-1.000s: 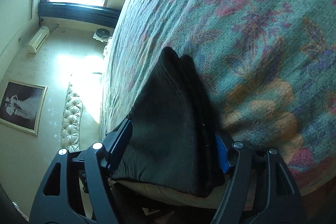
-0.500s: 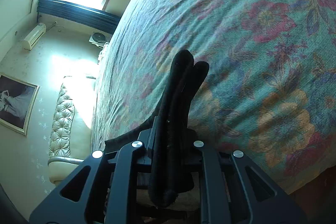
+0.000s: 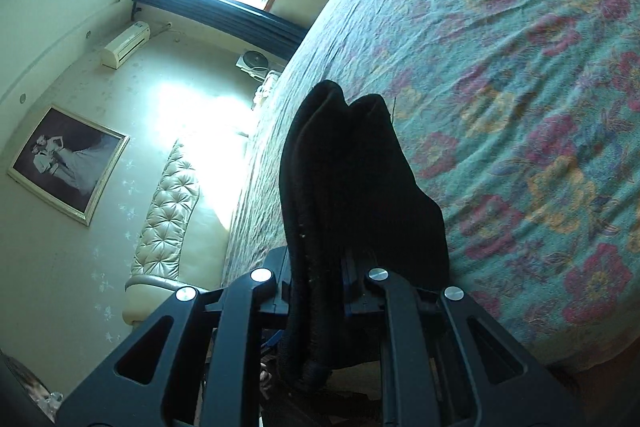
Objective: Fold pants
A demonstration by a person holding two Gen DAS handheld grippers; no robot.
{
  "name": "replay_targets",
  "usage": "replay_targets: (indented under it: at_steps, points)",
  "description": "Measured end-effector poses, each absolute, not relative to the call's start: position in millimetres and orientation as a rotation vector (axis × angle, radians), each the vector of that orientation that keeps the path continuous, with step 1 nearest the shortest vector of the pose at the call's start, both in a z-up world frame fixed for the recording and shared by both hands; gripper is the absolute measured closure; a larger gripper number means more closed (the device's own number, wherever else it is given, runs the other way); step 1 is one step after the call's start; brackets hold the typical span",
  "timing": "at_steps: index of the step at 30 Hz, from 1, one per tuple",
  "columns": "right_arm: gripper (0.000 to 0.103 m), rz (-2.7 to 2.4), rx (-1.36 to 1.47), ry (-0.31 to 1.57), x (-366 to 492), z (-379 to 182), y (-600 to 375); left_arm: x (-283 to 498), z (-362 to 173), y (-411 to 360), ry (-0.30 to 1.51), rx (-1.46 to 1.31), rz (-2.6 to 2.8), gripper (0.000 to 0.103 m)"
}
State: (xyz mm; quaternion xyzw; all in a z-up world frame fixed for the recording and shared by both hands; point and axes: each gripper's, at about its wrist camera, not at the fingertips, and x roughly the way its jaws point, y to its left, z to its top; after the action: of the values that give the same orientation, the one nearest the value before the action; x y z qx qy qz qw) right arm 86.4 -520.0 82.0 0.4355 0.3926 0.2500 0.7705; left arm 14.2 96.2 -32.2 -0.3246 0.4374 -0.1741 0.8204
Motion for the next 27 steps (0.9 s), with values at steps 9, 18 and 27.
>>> replay_targets:
  at_steps: [9, 18, 27]
  points:
    - [0.089, 0.682, 0.809, 0.862, 96, 110, -393, 5, -29, 108, 0.925, -0.717, -0.321, 0.016]
    - [0.089, 0.682, 0.655, 0.956, 102, 69, -289, -4, -31, 115, 0.914, -0.675, -0.288, 0.016]
    - [0.088, 0.637, 0.551, 1.074, 100, 7, -228, -4, -38, 119, 0.886, -0.704, -0.309, 0.012]
